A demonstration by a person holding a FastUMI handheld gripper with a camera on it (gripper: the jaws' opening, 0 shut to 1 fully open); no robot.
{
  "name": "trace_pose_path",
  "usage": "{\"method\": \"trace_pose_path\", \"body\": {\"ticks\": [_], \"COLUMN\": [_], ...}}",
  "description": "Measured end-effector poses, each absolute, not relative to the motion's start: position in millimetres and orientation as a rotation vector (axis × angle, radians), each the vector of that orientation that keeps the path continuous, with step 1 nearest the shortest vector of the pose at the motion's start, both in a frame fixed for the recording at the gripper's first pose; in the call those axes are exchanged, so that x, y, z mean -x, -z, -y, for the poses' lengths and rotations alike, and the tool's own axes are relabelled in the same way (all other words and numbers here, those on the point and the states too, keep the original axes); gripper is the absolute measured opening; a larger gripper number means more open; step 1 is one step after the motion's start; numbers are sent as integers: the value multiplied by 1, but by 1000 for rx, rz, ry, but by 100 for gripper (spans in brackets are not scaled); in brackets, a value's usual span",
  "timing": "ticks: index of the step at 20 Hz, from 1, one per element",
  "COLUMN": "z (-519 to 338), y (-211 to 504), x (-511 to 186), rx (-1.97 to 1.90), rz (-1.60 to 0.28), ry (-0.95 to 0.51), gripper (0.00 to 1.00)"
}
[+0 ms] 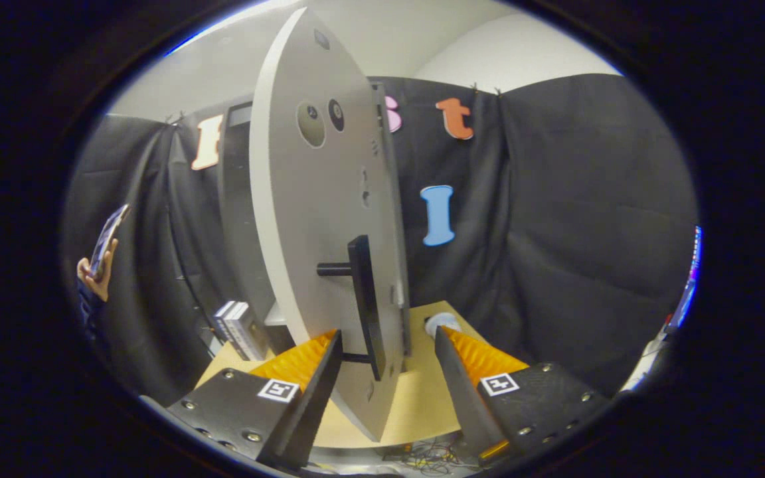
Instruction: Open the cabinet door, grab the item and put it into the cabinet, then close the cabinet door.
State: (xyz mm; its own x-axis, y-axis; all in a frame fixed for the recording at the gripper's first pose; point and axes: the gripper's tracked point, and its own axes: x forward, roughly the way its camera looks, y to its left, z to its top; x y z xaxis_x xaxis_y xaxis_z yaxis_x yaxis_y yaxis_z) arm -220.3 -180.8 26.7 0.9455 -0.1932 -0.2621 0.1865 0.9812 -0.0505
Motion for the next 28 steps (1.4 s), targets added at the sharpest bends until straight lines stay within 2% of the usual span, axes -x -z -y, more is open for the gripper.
{"method": "trace_pose_path", "body": {"ticks": [7, 14, 19, 22, 28], "z": [128, 109, 86, 83, 75], "y": [0, 5, 16, 19, 20], "x": [179, 132, 104, 91, 71], "rx": [-5, 1, 1, 9, 28], "rz": [-319, -324, -324, -320, -288], "ry": [-31, -165, -205, -210, -213], "gripper": [84, 85, 85, 93, 93]}}
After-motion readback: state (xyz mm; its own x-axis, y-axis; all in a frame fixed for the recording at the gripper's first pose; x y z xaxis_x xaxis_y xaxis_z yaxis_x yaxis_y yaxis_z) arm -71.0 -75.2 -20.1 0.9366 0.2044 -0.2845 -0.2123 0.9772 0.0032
